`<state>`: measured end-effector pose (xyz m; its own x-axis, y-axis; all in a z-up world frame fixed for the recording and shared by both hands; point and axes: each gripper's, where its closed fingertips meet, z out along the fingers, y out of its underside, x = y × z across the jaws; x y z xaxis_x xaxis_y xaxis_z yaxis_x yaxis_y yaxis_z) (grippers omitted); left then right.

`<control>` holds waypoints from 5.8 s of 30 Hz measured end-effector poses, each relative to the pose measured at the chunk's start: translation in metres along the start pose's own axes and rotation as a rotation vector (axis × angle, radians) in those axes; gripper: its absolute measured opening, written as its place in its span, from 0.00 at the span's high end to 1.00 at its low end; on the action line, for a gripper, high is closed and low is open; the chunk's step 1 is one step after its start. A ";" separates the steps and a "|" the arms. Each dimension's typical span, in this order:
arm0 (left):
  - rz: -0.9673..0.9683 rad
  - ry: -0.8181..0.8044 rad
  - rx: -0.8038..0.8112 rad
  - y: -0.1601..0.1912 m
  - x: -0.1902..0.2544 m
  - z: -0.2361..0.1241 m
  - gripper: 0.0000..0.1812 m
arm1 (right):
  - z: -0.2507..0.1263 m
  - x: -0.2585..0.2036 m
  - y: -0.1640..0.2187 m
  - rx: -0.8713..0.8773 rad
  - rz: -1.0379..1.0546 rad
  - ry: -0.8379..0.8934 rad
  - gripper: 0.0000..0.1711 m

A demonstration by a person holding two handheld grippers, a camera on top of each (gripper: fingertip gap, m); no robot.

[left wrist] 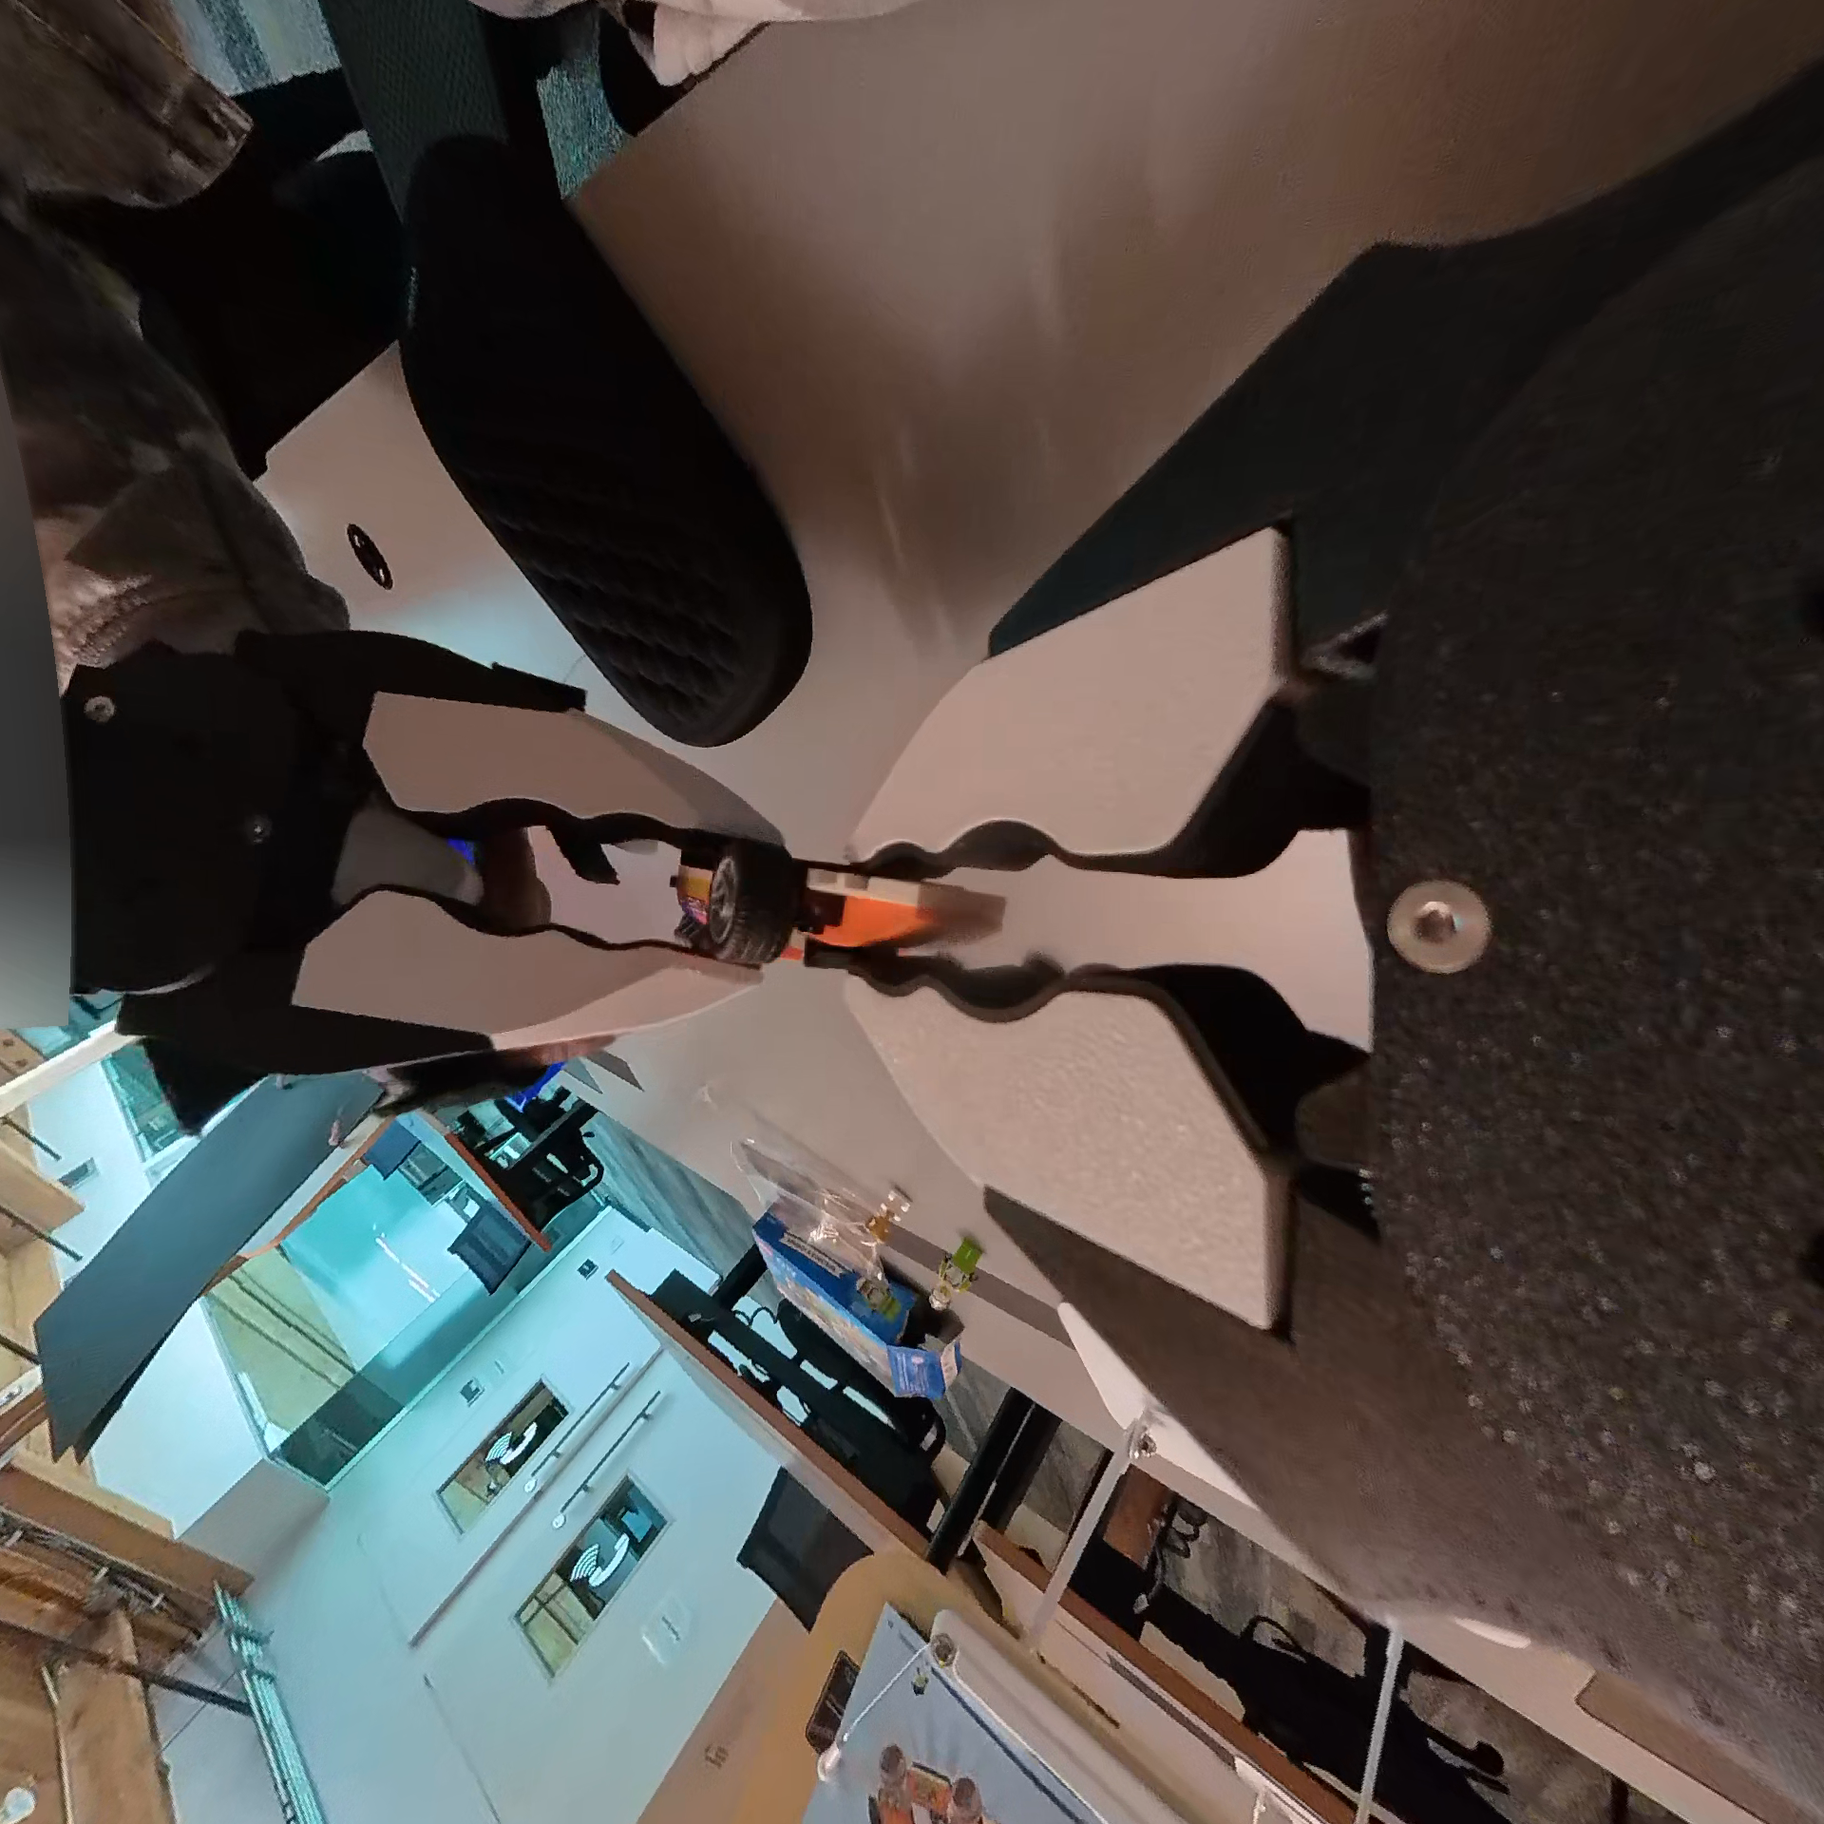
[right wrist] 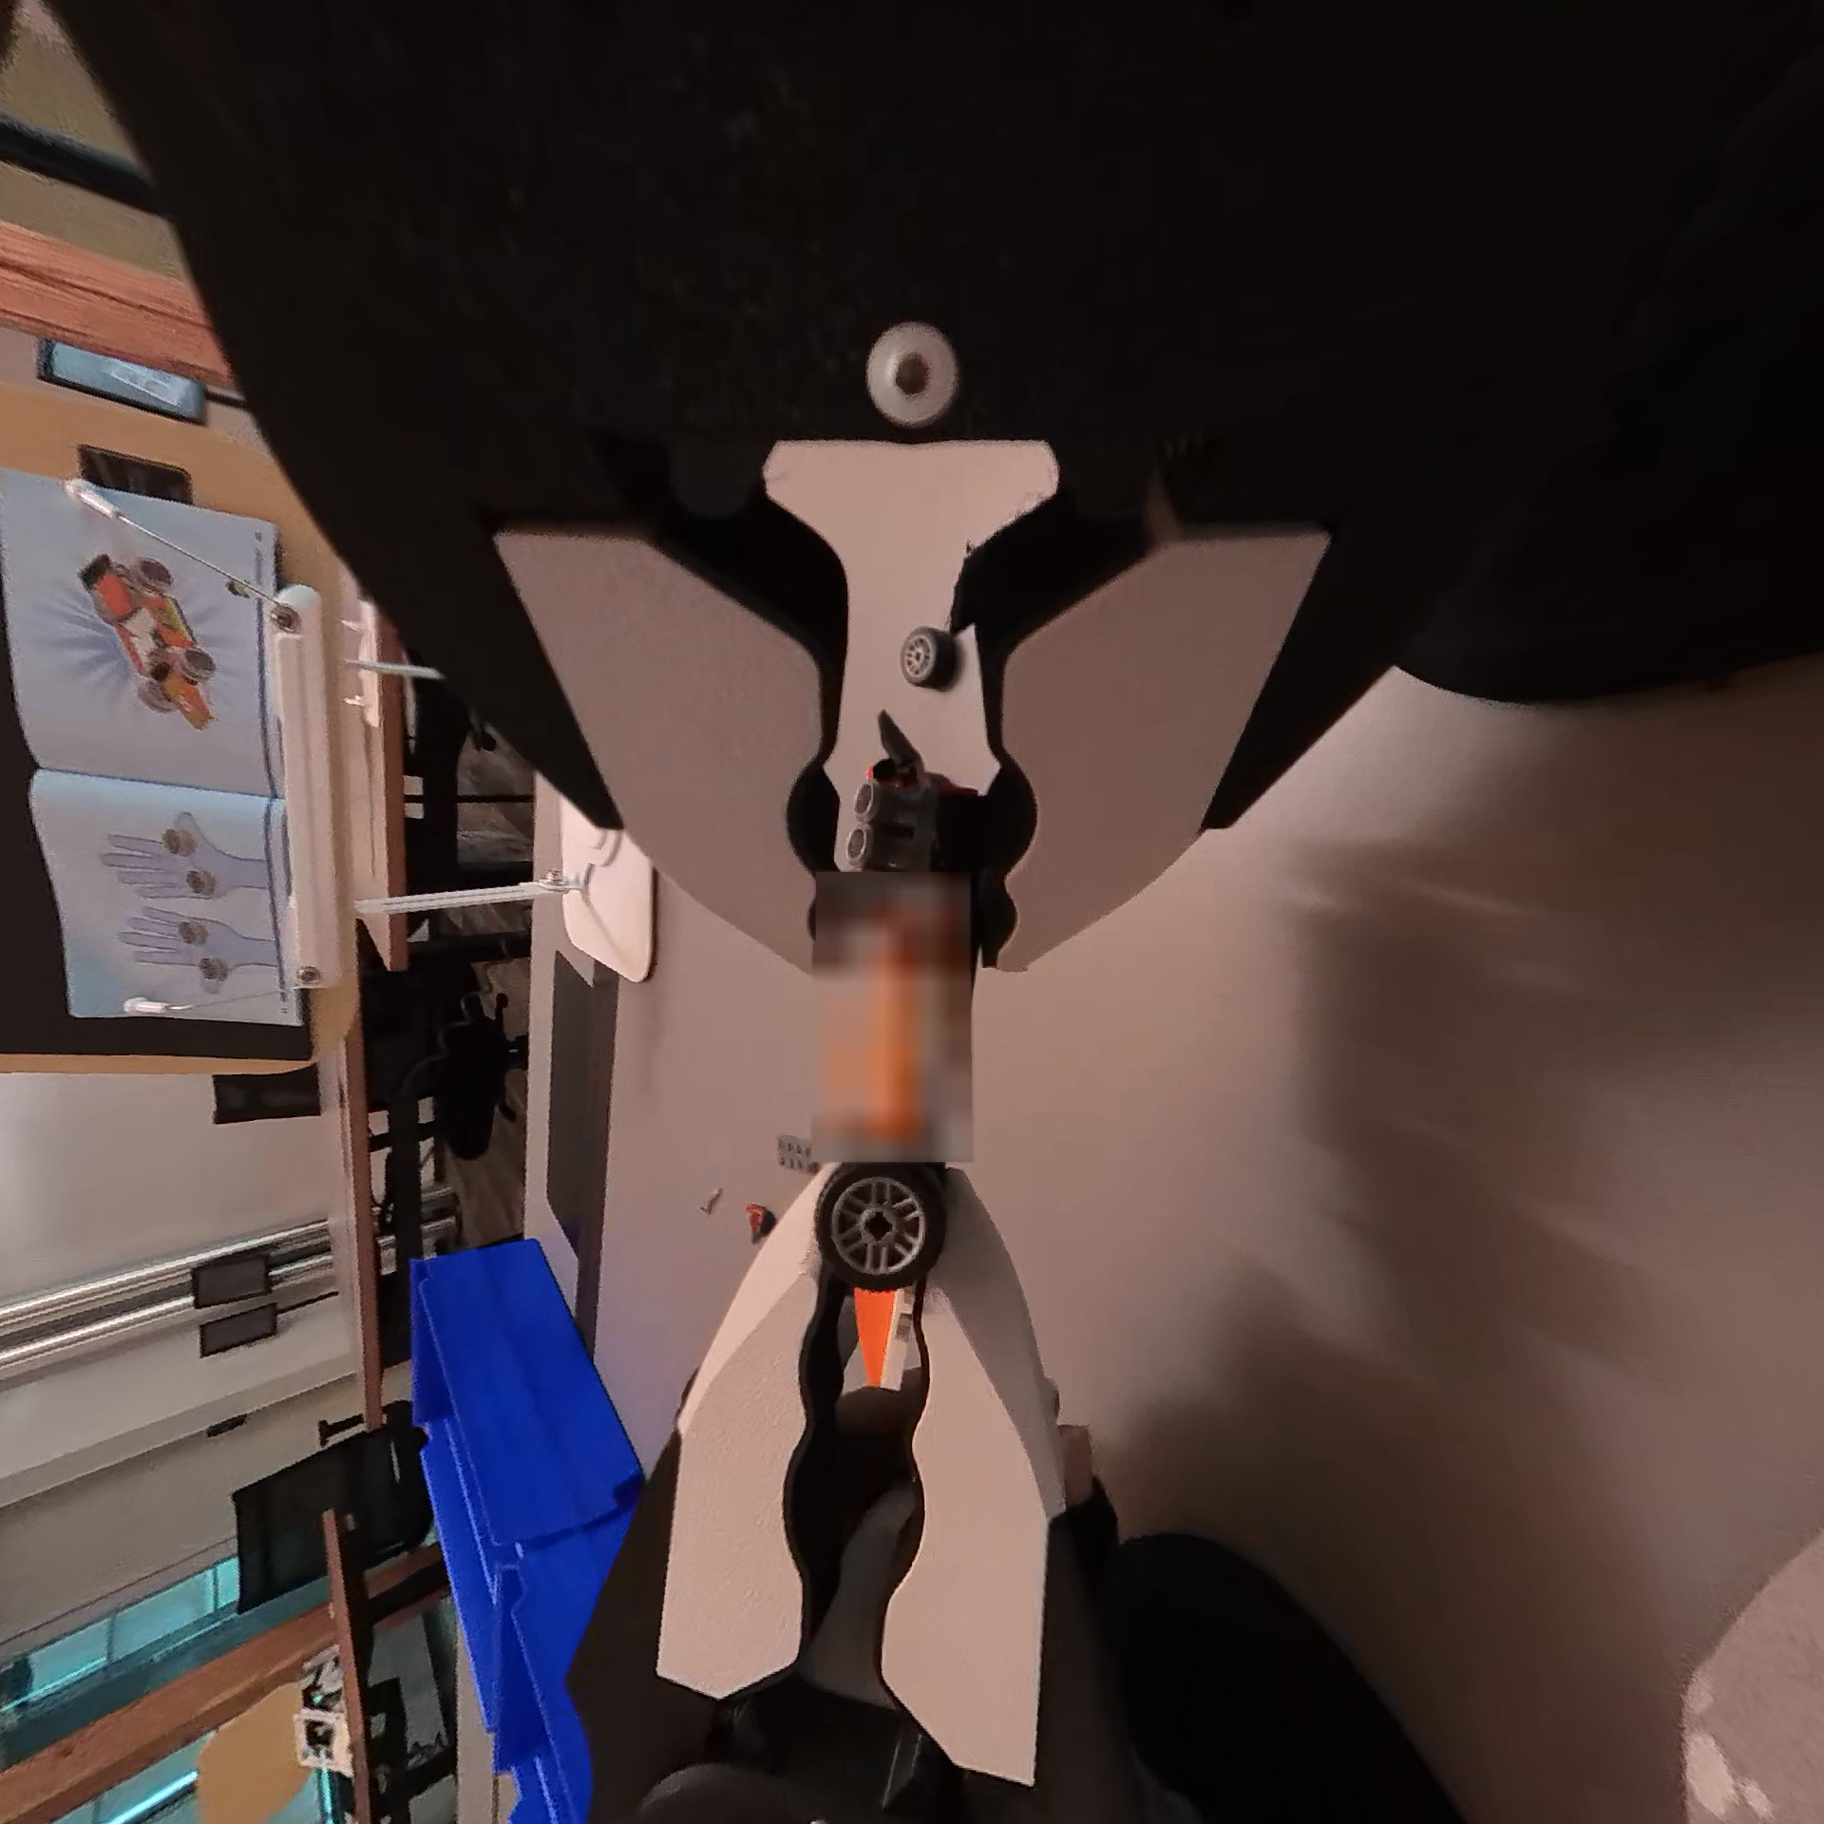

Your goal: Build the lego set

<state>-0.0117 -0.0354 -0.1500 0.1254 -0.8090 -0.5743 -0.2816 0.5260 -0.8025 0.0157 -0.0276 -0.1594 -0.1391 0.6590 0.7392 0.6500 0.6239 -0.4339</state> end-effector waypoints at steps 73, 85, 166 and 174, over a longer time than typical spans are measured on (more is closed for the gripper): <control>-0.046 0.008 0.086 -0.016 -0.001 -0.004 0.89 | -0.002 0.020 0.000 0.298 0.533 -0.052 0.86; -0.130 0.085 0.141 -0.027 0.007 -0.009 0.89 | -0.003 0.037 -0.003 0.311 0.523 -0.049 0.93; -0.295 0.202 0.288 -0.042 0.015 -0.014 0.90 | -0.027 0.013 -0.028 0.201 0.363 -0.539 0.88; -0.305 0.242 0.279 -0.039 0.021 -0.011 0.90 | -0.025 0.006 -0.034 0.265 0.370 -0.487 0.94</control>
<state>-0.0090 -0.0759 -0.1288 -0.0715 -0.9577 -0.2786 0.0042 0.2791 -0.9603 0.0112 -0.0556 -0.1274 -0.3040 0.9251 0.2274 0.5228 0.3616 -0.7720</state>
